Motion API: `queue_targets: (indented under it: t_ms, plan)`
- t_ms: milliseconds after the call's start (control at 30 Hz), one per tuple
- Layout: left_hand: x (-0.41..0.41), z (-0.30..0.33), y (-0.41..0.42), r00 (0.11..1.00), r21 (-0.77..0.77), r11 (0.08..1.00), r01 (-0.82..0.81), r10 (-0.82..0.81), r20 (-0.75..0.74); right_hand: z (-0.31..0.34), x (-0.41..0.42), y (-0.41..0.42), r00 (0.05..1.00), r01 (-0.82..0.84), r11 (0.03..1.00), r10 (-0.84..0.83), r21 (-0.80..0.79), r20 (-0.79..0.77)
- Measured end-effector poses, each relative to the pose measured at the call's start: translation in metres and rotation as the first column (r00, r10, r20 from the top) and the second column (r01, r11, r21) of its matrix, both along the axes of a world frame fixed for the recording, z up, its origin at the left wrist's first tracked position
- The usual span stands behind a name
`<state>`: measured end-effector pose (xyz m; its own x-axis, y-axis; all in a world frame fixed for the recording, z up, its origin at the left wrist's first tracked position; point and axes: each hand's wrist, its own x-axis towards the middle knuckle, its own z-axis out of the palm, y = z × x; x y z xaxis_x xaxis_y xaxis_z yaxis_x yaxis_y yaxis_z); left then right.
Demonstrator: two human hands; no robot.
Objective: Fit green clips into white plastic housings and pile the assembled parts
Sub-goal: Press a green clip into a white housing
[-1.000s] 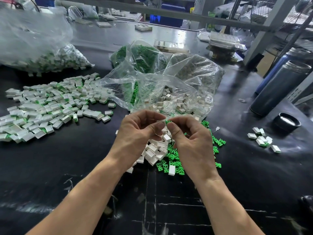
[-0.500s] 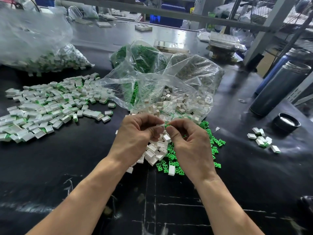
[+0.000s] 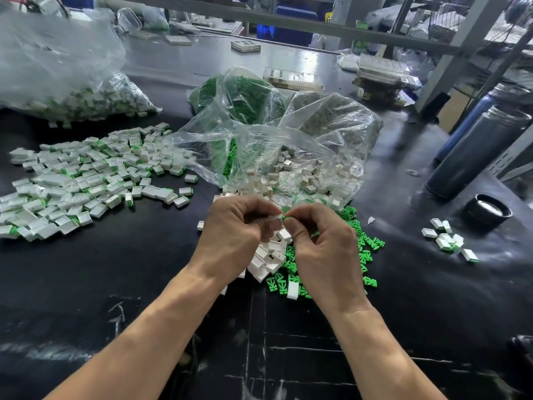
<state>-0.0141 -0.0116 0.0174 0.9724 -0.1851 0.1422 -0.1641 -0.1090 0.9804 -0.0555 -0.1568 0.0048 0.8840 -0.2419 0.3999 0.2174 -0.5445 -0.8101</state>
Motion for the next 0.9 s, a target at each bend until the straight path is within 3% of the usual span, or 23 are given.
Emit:
queue_targets:
  t_ms: [300, 633, 900]
  plan:
    - [-0.001, 0.002, 0.002, 0.999, 0.057, 0.998, 0.026, -0.028, 0.033, -0.001, -0.001, 0.001, 1.0, 0.014, 0.998, -0.016, -0.056, -0.027]
    - [0.005, -0.009, -0.003, 0.995, -0.133, 0.991, -0.021, 0.007, -0.103, -0.006, 0.002, 0.002, 0.998, 0.006, 0.963, 0.013, 0.269, -0.067]
    - [0.003, -0.007, -0.008, 0.995, -0.208, 0.978, -0.018, -0.002, -0.097, -0.004, 0.003, 0.0, 0.998, -0.013, 0.921, 0.038, 0.388, -0.055]
